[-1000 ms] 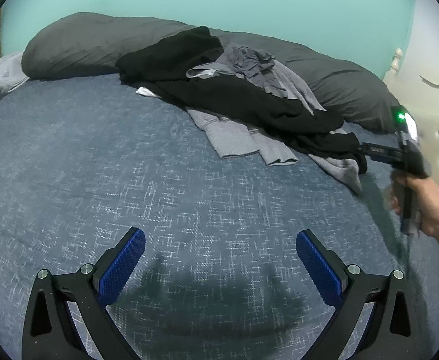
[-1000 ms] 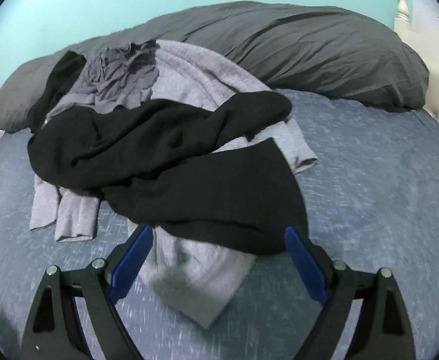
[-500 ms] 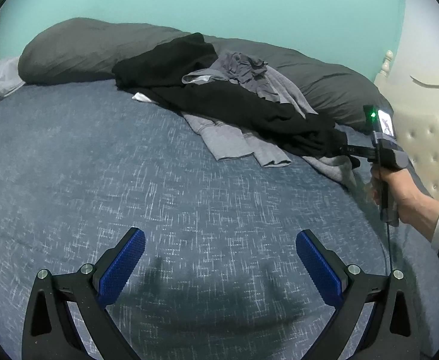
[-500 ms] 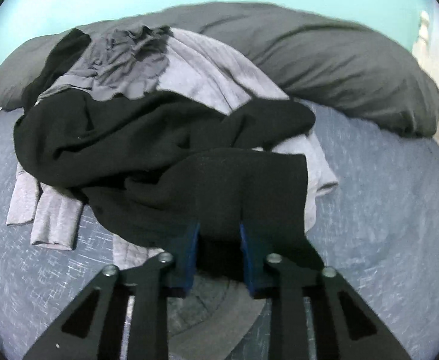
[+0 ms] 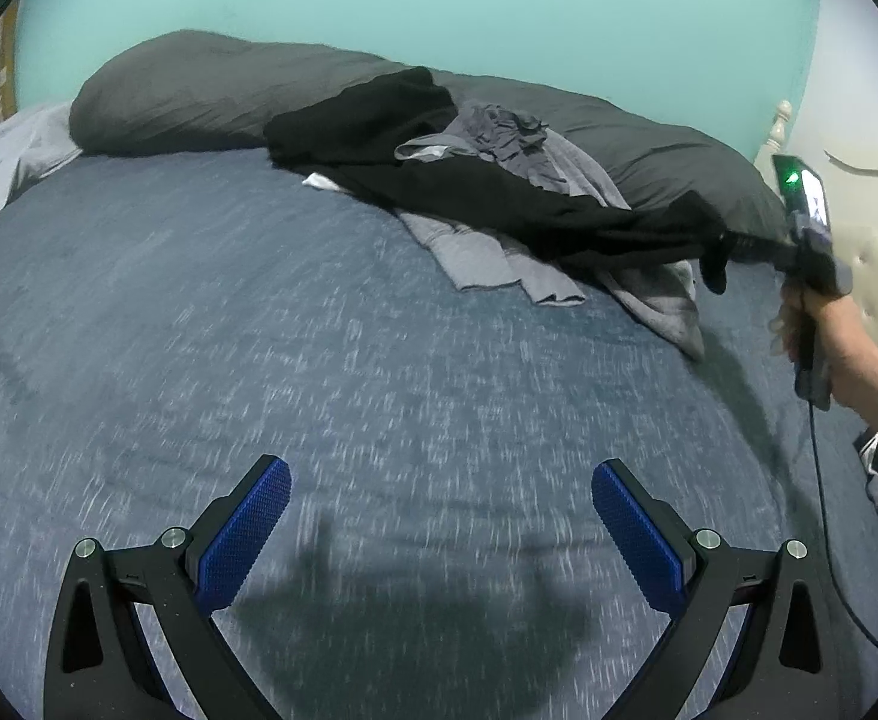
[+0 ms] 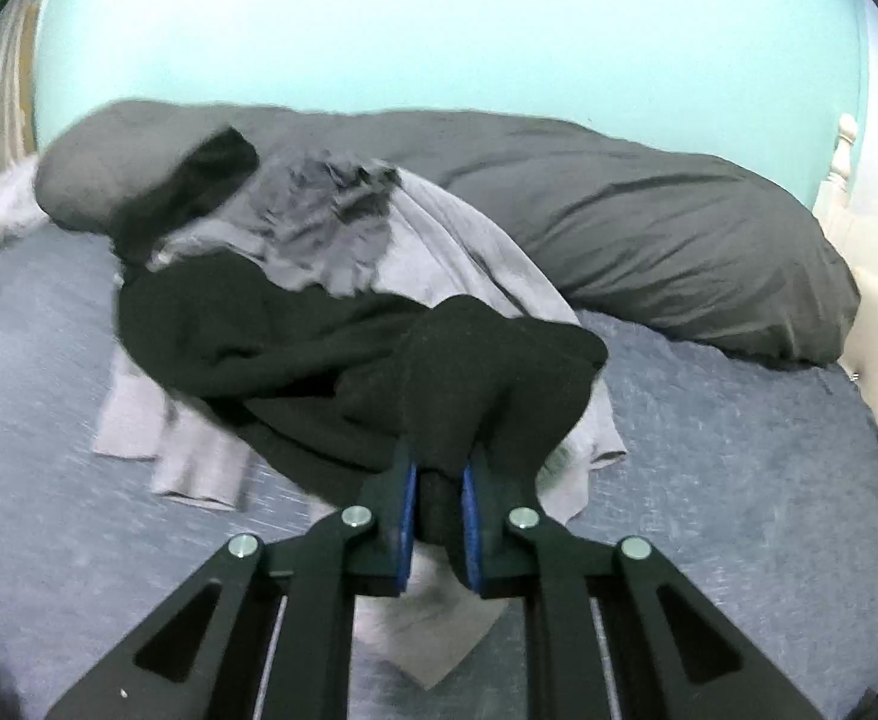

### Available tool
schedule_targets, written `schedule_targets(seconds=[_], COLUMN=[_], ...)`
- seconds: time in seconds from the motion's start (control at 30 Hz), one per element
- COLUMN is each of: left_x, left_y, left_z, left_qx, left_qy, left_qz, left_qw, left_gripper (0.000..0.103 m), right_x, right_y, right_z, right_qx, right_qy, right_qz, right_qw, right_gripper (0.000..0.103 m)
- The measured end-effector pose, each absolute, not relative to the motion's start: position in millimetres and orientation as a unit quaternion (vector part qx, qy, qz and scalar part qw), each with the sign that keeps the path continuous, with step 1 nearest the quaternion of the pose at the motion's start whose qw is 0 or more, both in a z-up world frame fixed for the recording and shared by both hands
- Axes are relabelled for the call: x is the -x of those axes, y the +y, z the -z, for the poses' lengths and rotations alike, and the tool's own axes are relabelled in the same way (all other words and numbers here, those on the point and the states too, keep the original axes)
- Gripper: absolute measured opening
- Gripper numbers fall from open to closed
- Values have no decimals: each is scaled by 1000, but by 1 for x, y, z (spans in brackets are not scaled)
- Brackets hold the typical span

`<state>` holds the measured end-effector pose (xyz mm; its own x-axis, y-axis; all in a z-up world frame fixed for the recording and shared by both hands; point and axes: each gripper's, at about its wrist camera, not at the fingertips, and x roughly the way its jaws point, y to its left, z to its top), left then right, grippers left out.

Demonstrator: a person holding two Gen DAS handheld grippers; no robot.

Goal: Fold clothes
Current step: 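Pull the black garment out of the pile with the right gripper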

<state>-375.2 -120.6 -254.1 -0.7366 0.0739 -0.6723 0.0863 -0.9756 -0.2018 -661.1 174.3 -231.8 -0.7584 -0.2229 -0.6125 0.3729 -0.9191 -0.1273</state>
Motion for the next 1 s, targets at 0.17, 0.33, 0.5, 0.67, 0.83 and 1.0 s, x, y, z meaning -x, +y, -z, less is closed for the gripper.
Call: schedule_targets(seconds=[0.17, 0.33, 0.5, 0.67, 0.83, 1.0], left_x=[354, 322, 279, 238, 205, 175], left_y=[-130, -142, -144, -144, -146, -144], left_z=[245, 234, 226, 227, 221, 208], left_qx=[-360, -356, -350, -354, -358, -351], left_qy=[119, 142, 162, 182, 199, 203], left_qz=[925, 923, 921, 915, 910, 911], left_qw=[23, 41, 58, 61, 64, 68], left_gripper=[103, 103, 103, 103, 103, 103], right_x=[620, 566, 507, 451, 391, 345], right_y=[166, 161, 162, 156, 162, 177], right_z=[211, 189, 165, 142, 116, 96], right_qx=[-298, -286, -273, -267, -260, -258], right_qy=[95, 61, 40, 61, 46, 38], right_qz=[926, 918, 912, 905, 902, 902], right_qw=[213, 268, 304, 326, 342, 344], right_gripper=[12, 12, 12, 11, 11, 11])
